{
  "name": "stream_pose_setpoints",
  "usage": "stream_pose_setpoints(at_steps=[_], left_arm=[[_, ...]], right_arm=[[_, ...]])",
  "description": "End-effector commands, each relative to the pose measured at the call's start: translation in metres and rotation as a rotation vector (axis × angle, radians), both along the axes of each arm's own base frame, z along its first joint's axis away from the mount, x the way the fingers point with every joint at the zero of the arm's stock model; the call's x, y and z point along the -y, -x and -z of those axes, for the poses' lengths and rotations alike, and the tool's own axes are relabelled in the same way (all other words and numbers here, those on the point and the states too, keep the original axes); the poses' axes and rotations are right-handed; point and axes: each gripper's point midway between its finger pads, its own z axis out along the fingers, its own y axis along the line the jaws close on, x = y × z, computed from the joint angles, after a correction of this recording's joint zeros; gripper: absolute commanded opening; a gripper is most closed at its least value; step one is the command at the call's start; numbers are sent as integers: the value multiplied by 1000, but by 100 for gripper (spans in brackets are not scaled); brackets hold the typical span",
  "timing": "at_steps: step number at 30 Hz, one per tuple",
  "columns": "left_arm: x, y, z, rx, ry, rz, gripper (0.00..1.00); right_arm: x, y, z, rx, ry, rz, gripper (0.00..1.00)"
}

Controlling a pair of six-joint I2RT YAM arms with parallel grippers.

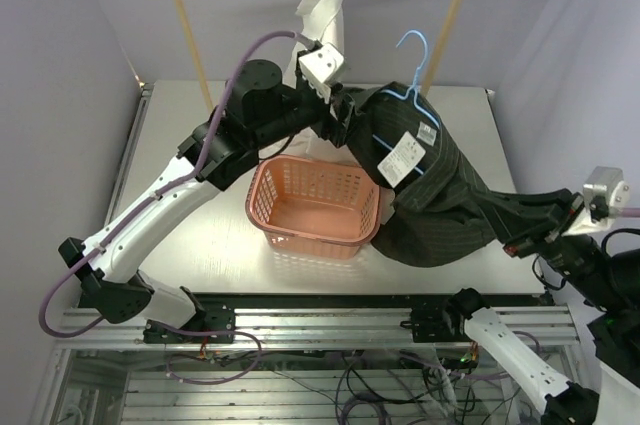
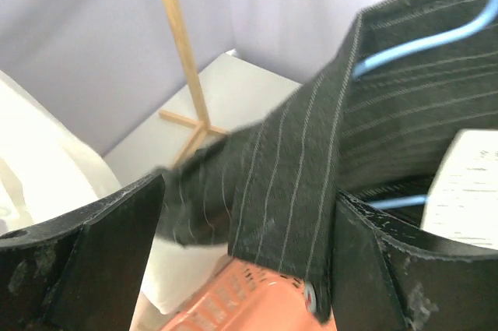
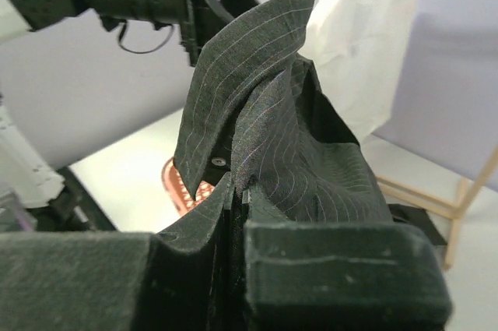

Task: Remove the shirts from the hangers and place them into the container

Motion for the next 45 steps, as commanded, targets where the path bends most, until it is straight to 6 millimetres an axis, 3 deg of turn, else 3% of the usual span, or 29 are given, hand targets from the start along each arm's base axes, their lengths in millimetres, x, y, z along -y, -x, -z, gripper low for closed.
stream_pose_setpoints(at_steps=[1,9,15,20,23,27,29,30,33,36,39,45], left_arm=[[-8,-6,-23,214,-82,-77,87],[2,0,-27,278,-71,-54,88],[26,10,-22,280,-57,9,87],[44,12,-5,276,-92,43,82],[49,9,6,271,-121,36,63],[42,-4,13,282,-156,-58,9],[33,-13,12,300,-174,-144,7],[30,-17,12,310,-184,-189,7],[20,-25,10,349,-240,-320,7],[14,-32,10,396,-334,-478,7],[15,-33,-1,441,-383,-594,7],[24,-37,-25,435,-395,-705,7]], right_arm=[[10,36,-19,15,-133,-73,0],[7,31,4,-59,-87,-75,0],[3,31,4,-46,-90,-94,0],[0,31,-1,-37,-95,-111,0],[1,30,-2,-39,-95,-105,0],[8,17,4,-87,-96,-29,0],[19,-1,14,-156,-97,85,0],[24,-12,21,-196,-92,144,4],[35,-38,40,-298,-42,285,38],[42,-59,46,-345,-9,388,57],[53,-72,30,-307,-4,470,64],[82,-77,-23,-186,-48,618,66]])
